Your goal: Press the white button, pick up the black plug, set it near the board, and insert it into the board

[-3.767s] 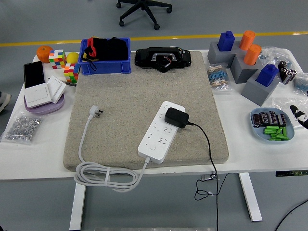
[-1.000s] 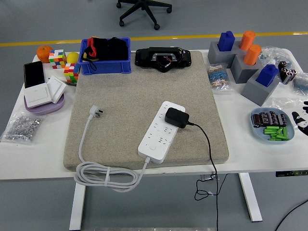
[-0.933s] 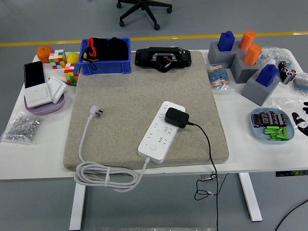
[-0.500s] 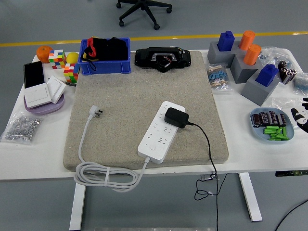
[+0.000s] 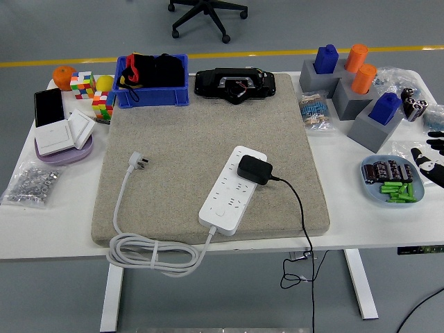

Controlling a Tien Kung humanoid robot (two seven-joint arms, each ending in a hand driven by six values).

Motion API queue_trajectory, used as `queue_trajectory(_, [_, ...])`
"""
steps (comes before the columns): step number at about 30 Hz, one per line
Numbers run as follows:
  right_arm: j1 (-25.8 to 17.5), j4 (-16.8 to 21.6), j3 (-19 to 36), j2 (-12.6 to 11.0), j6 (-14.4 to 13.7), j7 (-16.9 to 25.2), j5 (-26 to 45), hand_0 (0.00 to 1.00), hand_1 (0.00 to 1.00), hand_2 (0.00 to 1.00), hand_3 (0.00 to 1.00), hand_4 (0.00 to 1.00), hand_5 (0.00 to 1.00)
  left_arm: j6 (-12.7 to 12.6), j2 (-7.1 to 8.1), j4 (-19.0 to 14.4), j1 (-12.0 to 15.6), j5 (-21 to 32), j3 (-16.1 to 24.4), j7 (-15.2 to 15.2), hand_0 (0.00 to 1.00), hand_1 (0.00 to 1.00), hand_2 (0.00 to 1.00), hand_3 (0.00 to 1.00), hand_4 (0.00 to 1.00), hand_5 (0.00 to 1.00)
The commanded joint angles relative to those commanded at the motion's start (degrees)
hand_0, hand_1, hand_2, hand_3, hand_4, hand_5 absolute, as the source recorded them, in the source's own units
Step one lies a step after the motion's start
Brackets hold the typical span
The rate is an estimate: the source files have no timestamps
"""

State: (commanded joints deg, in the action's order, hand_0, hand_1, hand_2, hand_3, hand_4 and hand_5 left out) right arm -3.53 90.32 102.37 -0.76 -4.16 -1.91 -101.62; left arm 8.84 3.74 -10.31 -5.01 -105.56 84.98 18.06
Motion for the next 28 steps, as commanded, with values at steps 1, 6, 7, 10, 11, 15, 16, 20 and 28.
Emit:
queue_trajectory(1, [0.08, 0.00, -0.03, 0.01, 0.00, 0.01, -0.01, 0.721, 0.649, 0.604, 0.612, 0.824, 0.206, 0.02, 0.02, 0.00, -0.04, -0.04, 0.00, 0.02, 0.690, 0.637, 0.612, 0.636, 0.553, 0.186])
queue_trajectory(6, [0.22, 0.04, -0.24, -0.11, 0.05, 0.02, 0.01, 0.721, 0.650, 0.604, 0.612, 0.824, 0.208, 0.02, 0.10, 0.00, 0.17, -0.74, 0.60, 0.20, 0.691, 0.638, 0.612, 0.637, 0.553, 0.187])
queue_trajectory(7, [0.21, 0.06, -0.19, -0.11, 0.04, 0.01, 0.02, 0.721, 0.650, 0.604, 0.612, 0.824, 0.208, 0.00, 0.10, 0.00, 0.22, -0.96, 0.83, 0.27, 0.691, 0.638, 0.612, 0.637, 0.553, 0.187])
queue_trajectory(10, [0.24, 0.10, -0.08, -0.06, 0.08, -0.02, 0.00, 0.722, 0.648, 0.603, 0.612, 0.825, 0.209, -0.08, 0.09, 0.00, 0.27, -1.00, 1.02, 0.29, 0.690, 0.637, 0.612, 0.637, 0.553, 0.187])
queue_trajectory(11, [0.26, 0.10, -0.08, -0.05, 0.13, -0.04, -0.03, 0.722, 0.648, 0.603, 0.612, 0.825, 0.209, -0.12, 0.09, 0.00, 0.25, -0.97, 1.05, 0.31, 0.690, 0.637, 0.612, 0.637, 0.553, 0.187])
queue_trajectory(15, [0.21, 0.08, -0.02, 0.07, 0.16, -0.03, -0.11, 0.722, 0.649, 0.603, 0.612, 0.825, 0.210, -0.29, 0.03, 0.00, 0.22, -0.61, 1.07, 0.31, 0.690, 0.637, 0.612, 0.637, 0.552, 0.187])
queue_trajectory(16, [0.21, 0.07, 0.02, 0.10, 0.18, -0.03, -0.13, 0.722, 0.649, 0.603, 0.612, 0.825, 0.210, -0.33, 0.00, 0.00, 0.22, -0.55, 1.10, 0.33, 0.690, 0.637, 0.612, 0.637, 0.552, 0.187])
queue_trajectory(20, [0.52, 0.13, 0.06, 0.17, 0.16, -0.04, -0.15, 0.722, 0.650, 0.602, 0.613, 0.826, 0.211, -0.43, -0.15, 0.00, 0.27, -0.28, 1.07, 0.43, 0.690, 0.637, 0.612, 0.637, 0.553, 0.186])
queue_trajectory(28, [0.55, 0.34, 0.55, 0.30, 0.16, -0.08, -0.12, 0.722, 0.650, 0.602, 0.613, 0.826, 0.211, -0.52, -0.29, 0.00, -0.07, 0.36, 0.73, 0.36, 0.690, 0.637, 0.612, 0.637, 0.553, 0.186])
